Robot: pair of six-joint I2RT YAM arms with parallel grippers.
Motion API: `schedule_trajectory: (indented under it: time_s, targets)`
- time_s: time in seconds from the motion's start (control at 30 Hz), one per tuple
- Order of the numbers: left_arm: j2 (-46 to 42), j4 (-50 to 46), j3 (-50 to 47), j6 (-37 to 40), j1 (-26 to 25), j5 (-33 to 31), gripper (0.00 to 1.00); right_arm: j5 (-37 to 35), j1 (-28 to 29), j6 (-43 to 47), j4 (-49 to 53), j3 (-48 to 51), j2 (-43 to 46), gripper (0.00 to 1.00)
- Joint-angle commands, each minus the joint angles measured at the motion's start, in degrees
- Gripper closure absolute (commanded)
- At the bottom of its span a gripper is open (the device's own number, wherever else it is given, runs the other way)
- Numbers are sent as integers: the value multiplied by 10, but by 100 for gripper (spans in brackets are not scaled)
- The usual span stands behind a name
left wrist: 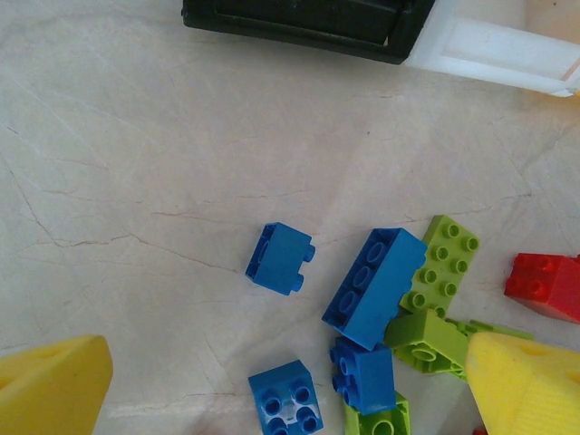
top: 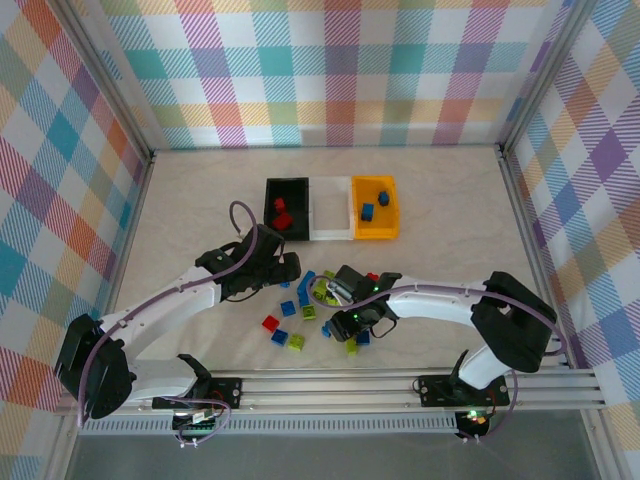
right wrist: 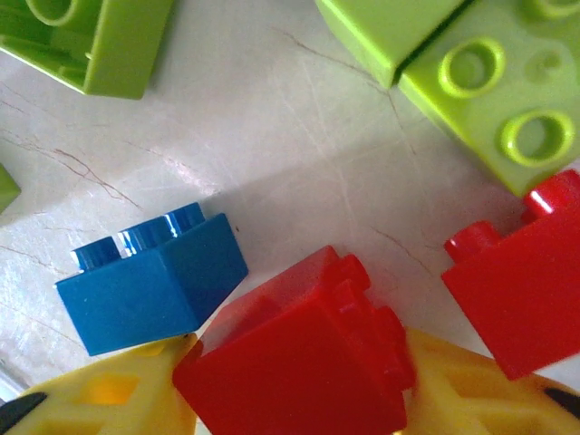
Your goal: Sort the legos into containers by color
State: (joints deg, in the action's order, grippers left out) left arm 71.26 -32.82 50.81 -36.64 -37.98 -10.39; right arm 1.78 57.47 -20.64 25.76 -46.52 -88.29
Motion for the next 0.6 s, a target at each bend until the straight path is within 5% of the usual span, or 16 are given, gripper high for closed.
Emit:
schedule_trajectory:
  time_s: [0.0, 0.3, 0.57]
  targets:
    - [-4, -11, 3, -10, 7, -8, 0, -16, 3, 0, 1, -7, 31, 52]
    - [-75, -57, -16, -29, 21, -99, 0, -19, -48, 28, 26, -92, 81, 53]
    - [-131, -94, -44, -59, 32, -127, 0, 11, -129, 28, 3, -372, -124, 54]
